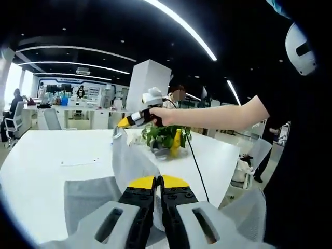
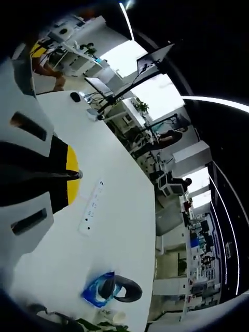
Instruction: Fold the towel on the table until its edges align and the towel forms a compact rectangular stack.
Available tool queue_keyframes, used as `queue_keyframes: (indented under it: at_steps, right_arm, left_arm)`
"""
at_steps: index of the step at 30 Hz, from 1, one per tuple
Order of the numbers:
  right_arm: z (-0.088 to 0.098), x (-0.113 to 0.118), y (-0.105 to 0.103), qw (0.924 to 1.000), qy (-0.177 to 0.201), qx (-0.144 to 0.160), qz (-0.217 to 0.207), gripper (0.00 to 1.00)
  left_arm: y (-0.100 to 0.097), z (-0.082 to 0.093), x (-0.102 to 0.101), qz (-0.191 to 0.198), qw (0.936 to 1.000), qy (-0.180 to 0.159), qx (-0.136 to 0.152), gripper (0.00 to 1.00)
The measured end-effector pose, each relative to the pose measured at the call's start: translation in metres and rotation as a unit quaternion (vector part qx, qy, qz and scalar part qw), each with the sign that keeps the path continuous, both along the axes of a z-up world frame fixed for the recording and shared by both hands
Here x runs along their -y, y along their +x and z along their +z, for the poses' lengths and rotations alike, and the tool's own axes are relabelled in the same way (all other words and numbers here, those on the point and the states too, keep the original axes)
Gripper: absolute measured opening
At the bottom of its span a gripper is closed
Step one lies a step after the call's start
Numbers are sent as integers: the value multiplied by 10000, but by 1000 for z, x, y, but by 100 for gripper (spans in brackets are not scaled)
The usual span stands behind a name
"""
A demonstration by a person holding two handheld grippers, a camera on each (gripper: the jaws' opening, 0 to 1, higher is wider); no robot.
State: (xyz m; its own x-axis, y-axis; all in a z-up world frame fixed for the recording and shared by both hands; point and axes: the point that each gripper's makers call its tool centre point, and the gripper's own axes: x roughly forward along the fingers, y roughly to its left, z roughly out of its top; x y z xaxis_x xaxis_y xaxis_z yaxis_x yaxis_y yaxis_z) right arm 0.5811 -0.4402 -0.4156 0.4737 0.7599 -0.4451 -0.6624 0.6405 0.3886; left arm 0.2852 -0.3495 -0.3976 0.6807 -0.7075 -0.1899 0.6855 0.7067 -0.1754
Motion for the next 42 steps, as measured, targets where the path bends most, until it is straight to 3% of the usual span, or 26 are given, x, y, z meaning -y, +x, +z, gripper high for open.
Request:
queue_keyframes:
  at_steps: [4, 14, 18, 30, 35, 38, 42]
  right_arm:
    - [-12, -3, -1, 9998, 34, -174, -67, 0]
    - [-22, -20, 1, 9994, 21, -329, -137, 0]
    - [-30, -32, 0, 9992, -74, -374, -78, 0]
    - [-40, -79, -3, 9975, 158, -688, 100, 0]
    - [-53, -93, -4, 9936, 469, -1027, 12, 0]
    - [-66, -98, -4, 9945, 279, -1005, 48, 0]
    - [-79, -105, -3, 9923, 357, -1188, -4, 0]
  left_arm:
    - [0, -12, -7, 11, 9999, 143, -76, 3]
    - [-1, -29, -28, 89, 9994, -143, -301, 3]
    - [-1, -37, -39, 182, 9989, -228, -374, 3]
    - [-7, -59, -78, 672, 9950, -399, -626, 3]
    - [-8, -68, -87, 849, 9930, -384, -725, 3]
    - [-7, -75, -91, 942, 9918, -335, -799, 3]
    - [-8, -90, -96, 1042, 9900, -175, -938, 3]
